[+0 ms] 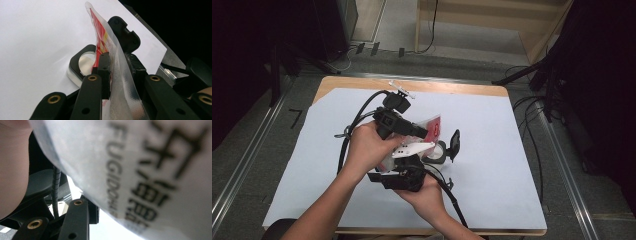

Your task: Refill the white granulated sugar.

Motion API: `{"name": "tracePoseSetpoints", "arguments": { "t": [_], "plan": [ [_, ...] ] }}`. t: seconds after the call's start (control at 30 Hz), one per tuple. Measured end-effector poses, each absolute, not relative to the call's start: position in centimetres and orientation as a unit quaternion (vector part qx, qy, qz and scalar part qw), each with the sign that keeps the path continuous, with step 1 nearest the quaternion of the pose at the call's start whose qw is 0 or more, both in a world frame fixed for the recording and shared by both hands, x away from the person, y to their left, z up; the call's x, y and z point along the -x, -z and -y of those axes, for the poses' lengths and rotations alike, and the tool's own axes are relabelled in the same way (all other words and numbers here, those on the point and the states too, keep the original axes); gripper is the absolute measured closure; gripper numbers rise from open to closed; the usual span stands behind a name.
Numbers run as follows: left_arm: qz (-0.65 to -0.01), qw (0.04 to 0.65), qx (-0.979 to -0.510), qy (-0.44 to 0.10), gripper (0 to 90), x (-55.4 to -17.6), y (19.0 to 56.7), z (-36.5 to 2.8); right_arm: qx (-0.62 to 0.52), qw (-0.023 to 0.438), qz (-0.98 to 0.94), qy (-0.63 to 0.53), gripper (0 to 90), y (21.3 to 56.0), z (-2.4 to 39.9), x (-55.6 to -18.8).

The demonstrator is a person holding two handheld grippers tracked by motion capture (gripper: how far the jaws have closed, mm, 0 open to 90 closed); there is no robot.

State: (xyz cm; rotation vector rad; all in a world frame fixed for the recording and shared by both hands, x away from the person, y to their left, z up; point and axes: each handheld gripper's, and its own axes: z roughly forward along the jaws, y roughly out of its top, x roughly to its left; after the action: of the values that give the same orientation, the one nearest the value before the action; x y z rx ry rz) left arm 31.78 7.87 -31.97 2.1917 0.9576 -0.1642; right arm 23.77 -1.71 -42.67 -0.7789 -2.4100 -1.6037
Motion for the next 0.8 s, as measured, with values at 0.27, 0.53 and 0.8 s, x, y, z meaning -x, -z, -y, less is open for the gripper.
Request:
{"name": "tracePoseSetpoints", "arguments": {
  "t": [0.27,0.53,0.8],
  "plan": [
    [-0.374,0.362,-0.851,0.066,76.7,-31.65,31.93,-7.78,0.261,0.072,0.801,0.534,63.5,42.67,1.69,-23.68],
    [-0.37,0.362,-0.853,0.065,76.6,-31.63,31.93,-7.78,0.256,0.063,0.803,0.535,63.3,42.75,1.65,-23.62],
    [-0.369,0.361,-0.854,0.065,76.6,-31.47,31.86,-7.68,0.251,0.048,0.803,0.538,63.6,42.88,1.56,-23.38]
  ]
}}
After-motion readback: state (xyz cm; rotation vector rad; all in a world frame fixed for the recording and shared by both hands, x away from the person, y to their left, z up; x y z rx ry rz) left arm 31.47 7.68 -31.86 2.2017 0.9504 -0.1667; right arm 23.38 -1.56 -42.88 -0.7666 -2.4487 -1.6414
